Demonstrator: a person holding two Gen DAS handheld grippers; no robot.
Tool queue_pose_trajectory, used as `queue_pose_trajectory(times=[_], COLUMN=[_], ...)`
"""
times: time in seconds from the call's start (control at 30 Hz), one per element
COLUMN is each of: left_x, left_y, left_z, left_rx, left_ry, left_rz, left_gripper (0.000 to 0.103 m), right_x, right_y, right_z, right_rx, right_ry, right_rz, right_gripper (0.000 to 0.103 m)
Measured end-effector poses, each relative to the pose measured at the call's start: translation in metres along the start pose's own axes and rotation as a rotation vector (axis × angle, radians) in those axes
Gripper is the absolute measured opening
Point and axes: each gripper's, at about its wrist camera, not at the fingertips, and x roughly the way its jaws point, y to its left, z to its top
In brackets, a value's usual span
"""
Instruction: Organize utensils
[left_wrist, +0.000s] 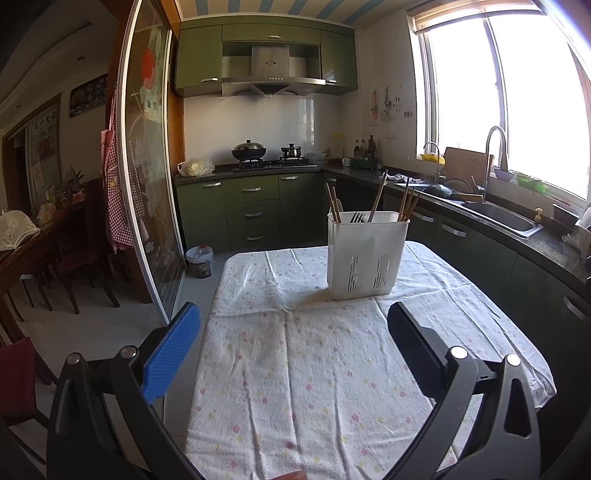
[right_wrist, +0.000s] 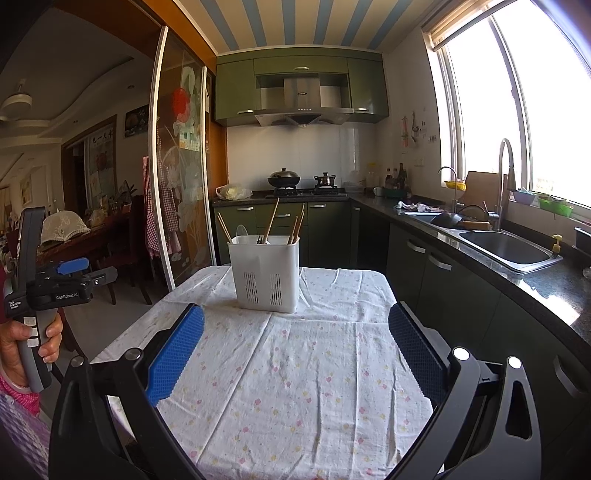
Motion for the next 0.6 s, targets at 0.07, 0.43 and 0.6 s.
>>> queue_pose_trajectory(times=[0.07, 0.43, 0.6], left_x=[0.0010, 0.0069, 0.0080], left_y=[0.0002, 0.0014, 0.0024], left_z=[0.0003, -0.0037, -0.0044], left_rx=[-0.003, -0.010, -0.006], left_ry=[0.003, 0.029, 0.029], left_rz=[-0.007, -0.011, -0.005], left_gripper=[0.096, 0.096, 0.096], right_x=[0.0005, 0.0046, 0.0047], right_y=[-0.0003, -0.0011, -0.0013], right_z=[-0.0006, -0.0037, -0.0035], right_rx=[0.001, -0.004, -0.004], right_ry=[0.002, 0.013, 0.013], right_rz=[0.000, 0.002, 0.004], right_gripper=[0.099, 0.099, 0.099])
